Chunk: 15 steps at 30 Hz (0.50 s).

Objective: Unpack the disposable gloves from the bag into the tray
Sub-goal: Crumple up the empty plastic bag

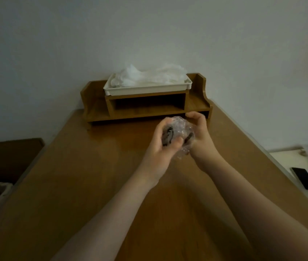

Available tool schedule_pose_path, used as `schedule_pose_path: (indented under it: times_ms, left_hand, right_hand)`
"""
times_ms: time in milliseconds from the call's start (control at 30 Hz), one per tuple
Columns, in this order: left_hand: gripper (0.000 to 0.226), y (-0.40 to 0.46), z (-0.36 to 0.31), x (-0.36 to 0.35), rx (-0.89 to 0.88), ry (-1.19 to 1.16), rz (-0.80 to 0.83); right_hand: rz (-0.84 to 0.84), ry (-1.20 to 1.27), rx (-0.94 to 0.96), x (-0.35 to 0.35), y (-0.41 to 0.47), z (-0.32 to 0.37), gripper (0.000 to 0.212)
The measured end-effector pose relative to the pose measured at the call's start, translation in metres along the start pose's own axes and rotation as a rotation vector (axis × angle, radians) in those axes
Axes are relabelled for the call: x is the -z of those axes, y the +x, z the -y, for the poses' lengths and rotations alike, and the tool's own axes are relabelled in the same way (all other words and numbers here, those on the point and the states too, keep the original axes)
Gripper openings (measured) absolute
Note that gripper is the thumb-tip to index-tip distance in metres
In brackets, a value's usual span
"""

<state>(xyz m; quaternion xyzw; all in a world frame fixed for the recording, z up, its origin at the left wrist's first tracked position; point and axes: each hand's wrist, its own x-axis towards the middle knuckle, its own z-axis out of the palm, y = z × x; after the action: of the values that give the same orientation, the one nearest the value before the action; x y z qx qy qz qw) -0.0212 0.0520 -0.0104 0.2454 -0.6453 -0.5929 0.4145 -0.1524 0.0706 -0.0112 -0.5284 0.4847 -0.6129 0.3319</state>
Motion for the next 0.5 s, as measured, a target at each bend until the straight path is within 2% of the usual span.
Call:
schedule_pose_path:
  times_ms: [33, 100, 133, 167, 233, 300, 333, 500]
  left_hand:
    - [0.039, 0.002, 0.001, -0.006, -0.003, 0.023, -0.039]
    - [0.035, 0.006, 0.003, -0.022, -0.028, 0.005, -0.072]
    - [0.037, 0.009, 0.001, -0.028, -0.035, -0.015, -0.062]
    - [0.04, 0.01, 0.003, -0.04, -0.016, -0.033, -0.024]
    - [0.054, 0.012, 0.004, -0.058, 0.023, -0.054, 0.009]
    - [0.062, 0.01, 0.008, -0.083, 0.057, -0.061, 0.055]
    - [0.059, 0.007, 0.009, -0.1, 0.07, -0.071, 0.098]
    - [0.035, -0.026, 0.008, -0.186, 0.096, -0.077, 0.336]
  right_hand:
    - [-0.032, -0.127, 0.058, 0.002, -0.003, 0.002, 0.059]
    - [-0.085, -0.424, 0.149, 0.013, -0.014, 0.006, 0.052]
    - [-0.085, -0.452, 0.144, 0.02, -0.018, 0.008, 0.045]
    - [-0.085, -0.384, 0.07, 0.032, -0.028, 0.013, 0.04]
    - [-0.008, -0.036, -0.112, 0.055, -0.047, 0.023, 0.04]
    - [0.005, 0.169, -0.161, 0.082, -0.075, 0.033, 0.055]
    - [-0.023, 0.147, -0.153, 0.095, -0.092, 0.038, 0.06]
    - [-0.319, -0.146, -0.071, 0.143, -0.178, 0.06, 0.041]
